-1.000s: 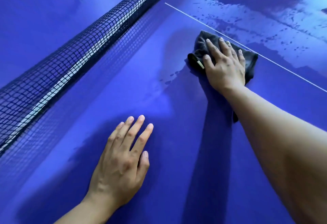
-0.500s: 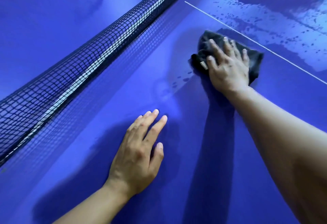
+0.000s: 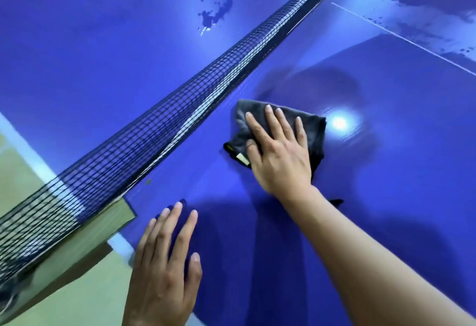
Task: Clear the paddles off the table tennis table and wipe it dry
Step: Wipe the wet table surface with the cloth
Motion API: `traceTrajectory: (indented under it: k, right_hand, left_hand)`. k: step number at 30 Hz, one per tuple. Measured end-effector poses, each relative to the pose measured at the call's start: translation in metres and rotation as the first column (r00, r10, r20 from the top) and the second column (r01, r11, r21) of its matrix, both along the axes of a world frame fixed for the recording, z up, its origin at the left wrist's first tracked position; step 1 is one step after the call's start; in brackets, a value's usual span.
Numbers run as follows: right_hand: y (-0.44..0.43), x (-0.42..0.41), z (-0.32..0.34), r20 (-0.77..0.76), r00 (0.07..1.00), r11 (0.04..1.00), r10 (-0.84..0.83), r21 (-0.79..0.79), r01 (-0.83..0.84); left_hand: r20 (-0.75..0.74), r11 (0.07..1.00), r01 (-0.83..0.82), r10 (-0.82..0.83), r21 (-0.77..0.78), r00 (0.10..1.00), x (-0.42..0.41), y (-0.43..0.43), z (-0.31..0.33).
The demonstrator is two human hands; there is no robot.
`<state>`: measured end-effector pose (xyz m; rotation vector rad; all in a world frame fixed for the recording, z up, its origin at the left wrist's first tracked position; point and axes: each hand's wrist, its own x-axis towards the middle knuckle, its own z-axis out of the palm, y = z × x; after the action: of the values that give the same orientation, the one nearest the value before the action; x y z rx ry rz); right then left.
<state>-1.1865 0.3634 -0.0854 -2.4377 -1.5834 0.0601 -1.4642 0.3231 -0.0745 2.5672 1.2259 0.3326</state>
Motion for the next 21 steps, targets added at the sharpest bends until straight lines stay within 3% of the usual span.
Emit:
traceTrajectory:
  k: [11,16,21]
  right_hand:
    - [-0.031,-0.221,-0.003,-0.086,0.973,0.977,0.213,0.025,-0.212]
    - [-0.010,-0.181,0.005,-0.044,0.937,0.938,0.346,0.012,-0.346]
    - [0.032,-0.127,0.004,-0.027,0.983,0.983,0.183,0.017,-0.182]
  left_hand:
    - [0.088,0.992,-0.053,0.064,-0.112,0.994,-0.113,-0.017,0.008]
    - [0.107,0.990,-0.023,0.038,-0.139,0.994,-0.117,-0.013,0.013]
    - [0.118,0.993,0.054,-0.042,-0.101,0.992,-0.084,-0.002,0.014]
